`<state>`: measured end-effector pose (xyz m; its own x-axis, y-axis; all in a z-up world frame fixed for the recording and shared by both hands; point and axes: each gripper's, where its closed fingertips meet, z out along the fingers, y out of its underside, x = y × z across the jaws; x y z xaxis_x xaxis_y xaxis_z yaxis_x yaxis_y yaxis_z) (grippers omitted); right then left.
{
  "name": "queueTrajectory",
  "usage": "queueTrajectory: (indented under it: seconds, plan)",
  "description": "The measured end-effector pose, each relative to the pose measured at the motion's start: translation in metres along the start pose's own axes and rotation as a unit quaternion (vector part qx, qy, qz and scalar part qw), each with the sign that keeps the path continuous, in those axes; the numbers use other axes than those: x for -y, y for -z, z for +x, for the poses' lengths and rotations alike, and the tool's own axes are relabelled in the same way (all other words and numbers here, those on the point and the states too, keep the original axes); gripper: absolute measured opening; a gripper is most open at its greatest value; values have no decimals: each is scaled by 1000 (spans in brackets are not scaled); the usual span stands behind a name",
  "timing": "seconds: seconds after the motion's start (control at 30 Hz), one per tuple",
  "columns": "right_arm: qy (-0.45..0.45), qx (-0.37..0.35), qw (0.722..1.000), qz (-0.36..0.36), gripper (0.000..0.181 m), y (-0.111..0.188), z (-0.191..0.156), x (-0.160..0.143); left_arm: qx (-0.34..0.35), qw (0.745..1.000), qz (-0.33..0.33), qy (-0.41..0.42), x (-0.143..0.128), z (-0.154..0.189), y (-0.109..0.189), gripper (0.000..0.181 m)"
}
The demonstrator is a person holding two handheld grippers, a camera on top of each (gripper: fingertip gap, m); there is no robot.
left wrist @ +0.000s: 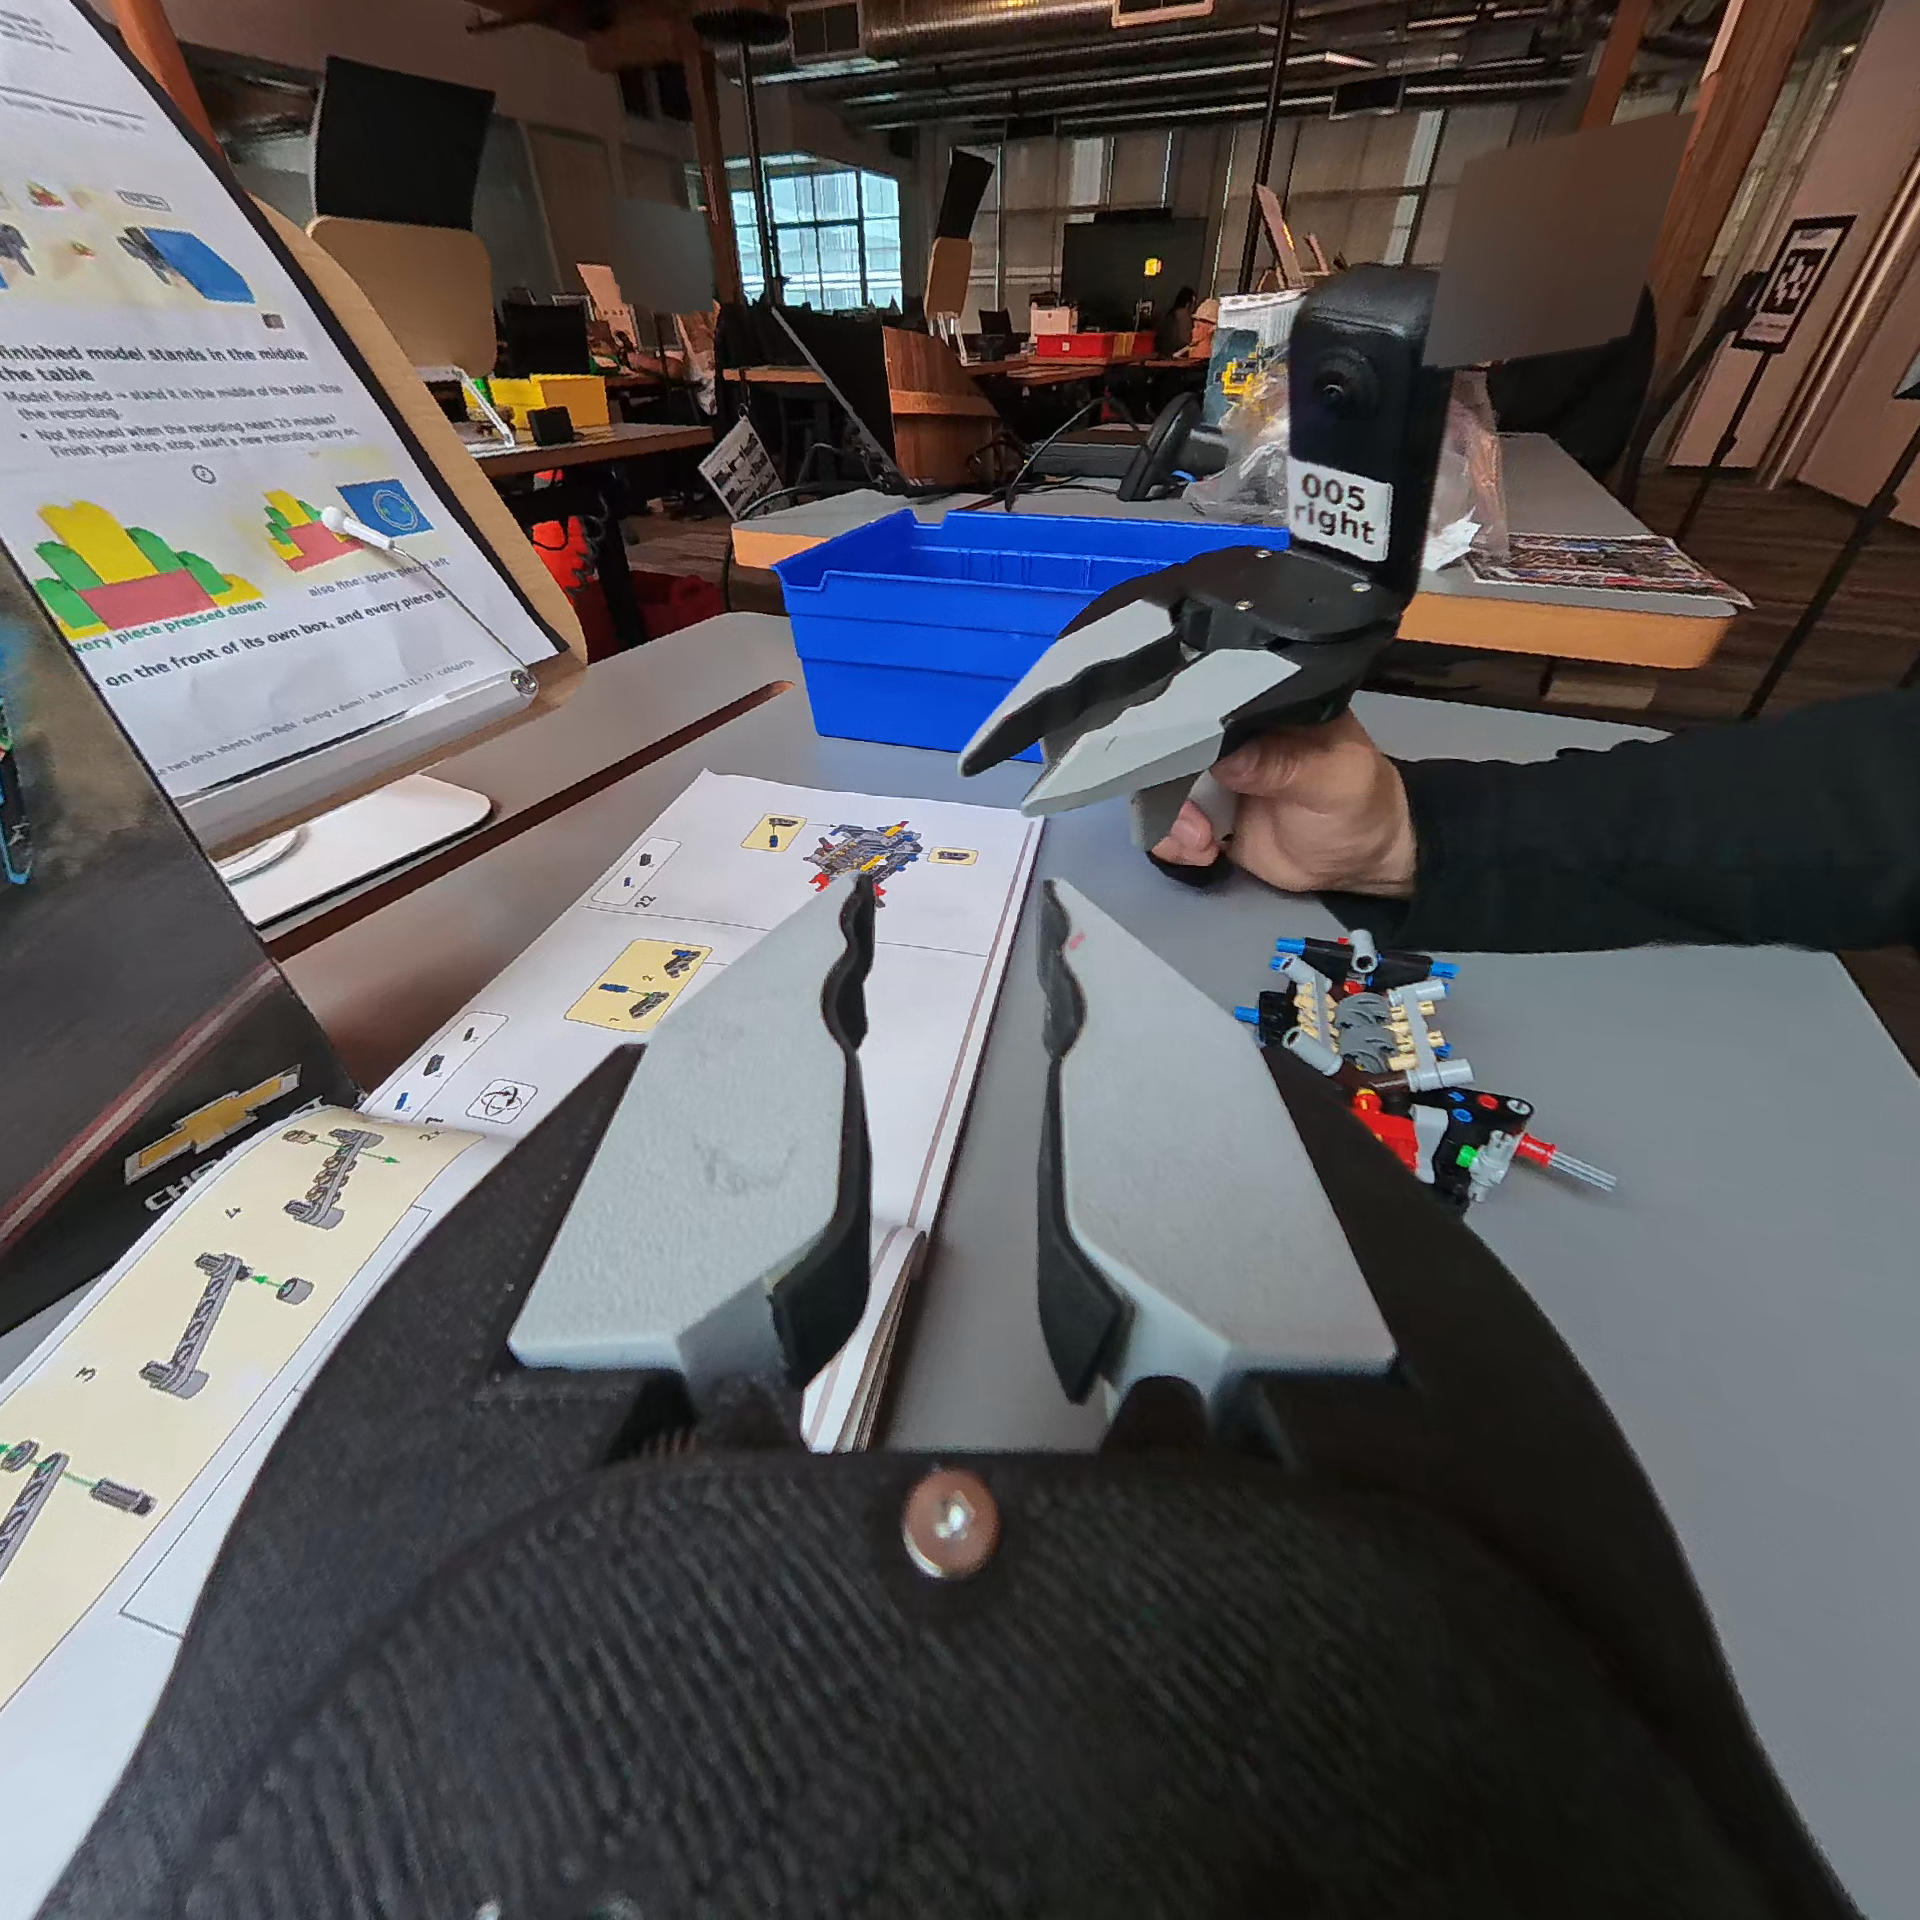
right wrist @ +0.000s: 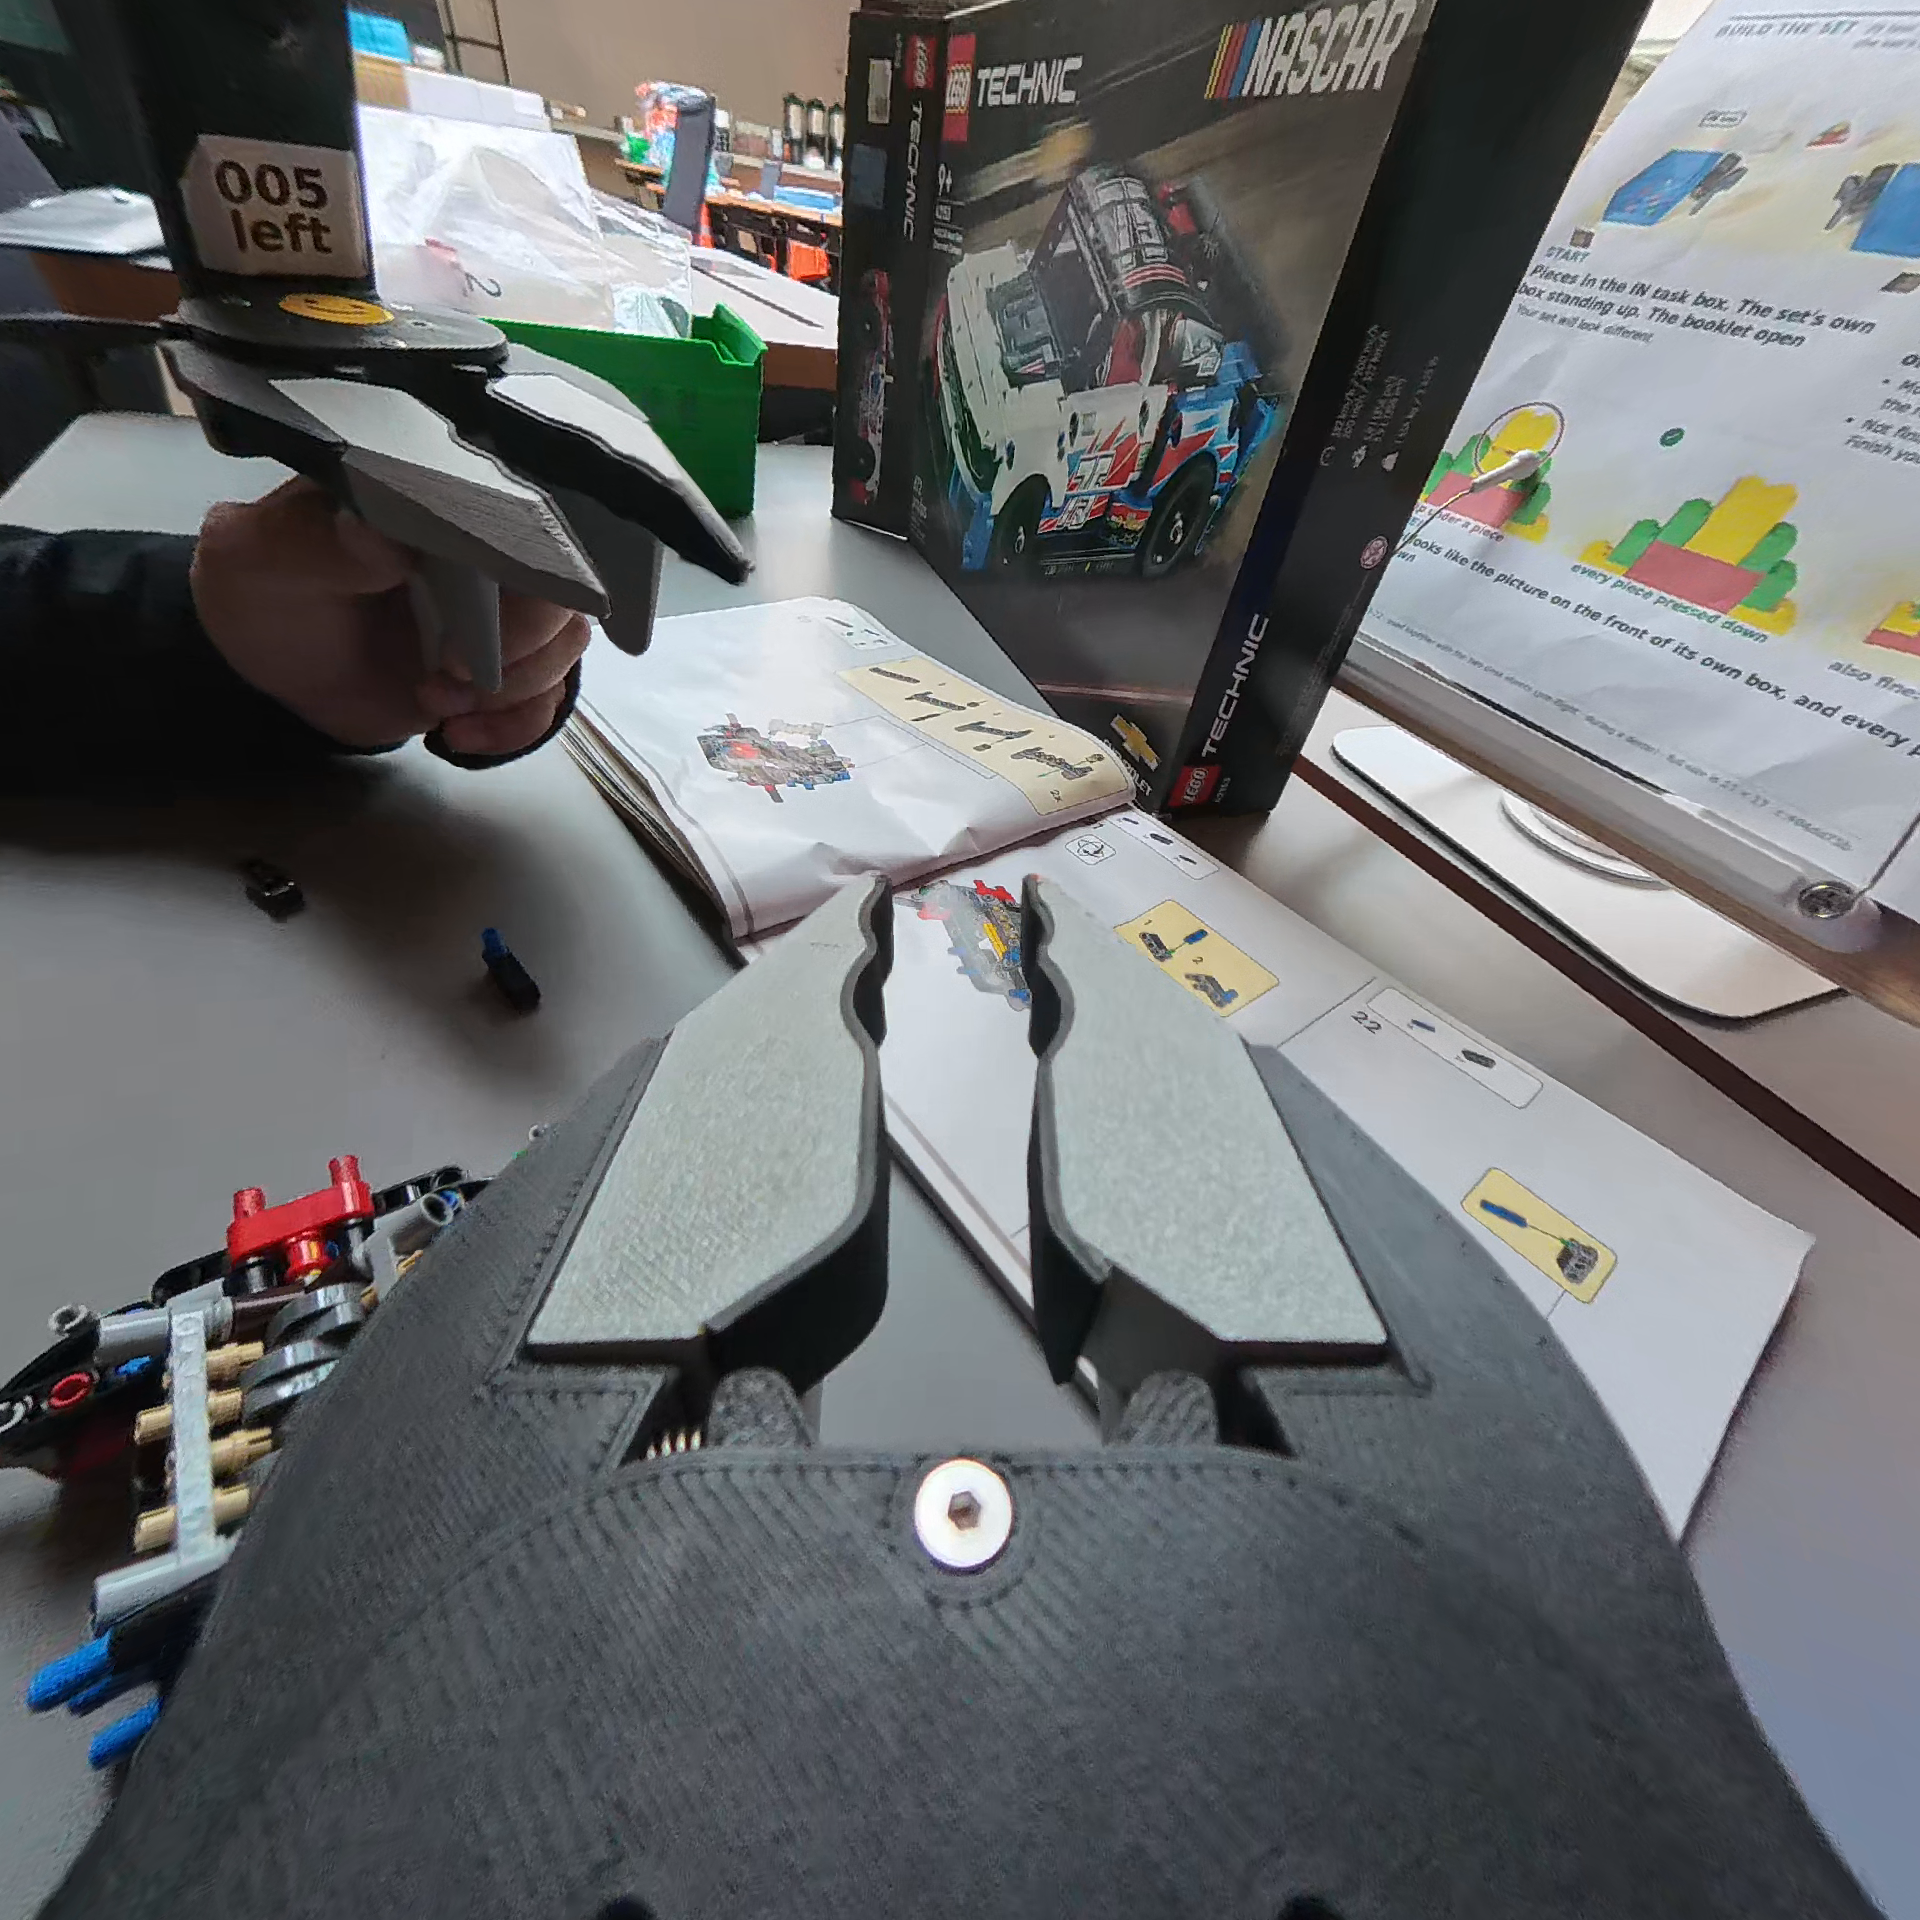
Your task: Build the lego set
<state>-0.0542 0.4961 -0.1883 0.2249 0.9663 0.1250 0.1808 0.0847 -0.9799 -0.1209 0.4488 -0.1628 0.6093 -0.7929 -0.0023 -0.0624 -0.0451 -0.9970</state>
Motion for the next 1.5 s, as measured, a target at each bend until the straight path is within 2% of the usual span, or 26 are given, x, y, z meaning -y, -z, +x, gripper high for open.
queueTrajectory:
  seconds: [0.2, 0.6, 0.7, 0.9, 1.07, 1.3, 1.5]
  plan:
    - [-37, 38, 998, 16, 23, -8, -2, 2, -14, 1000, -11, 16, -5, 5, -3, 28]
    - [-50, 106, 993, 27, 25, 2, -36, 4, -49, 997, -50, 18, -19, 26, -10, 34]
    - [-52, 109, 992, 24, 25, 0, -36, 3, -56, 998, -33, 10, -11, 30, -11, 36]
    - [-60, 101, 993, 30, 25, 3, -34, 4, -69, 995, -57, 41, -18, 36, -12, 38]
    - [-50, 76, 996, 14, 26, 1, -25, -1, -41, 998, -46, 22, -8, 29, -5, 36]
    - [-38, 47, 998, -3, 27, 2, -16, -6, -15, 997, -70, 12, -25, 11, -7, 38]
    - [-37, 76, 996, -13, 28, -5, -25, -9, -5, 998, -70, -1, -30, 6, -8, 37]
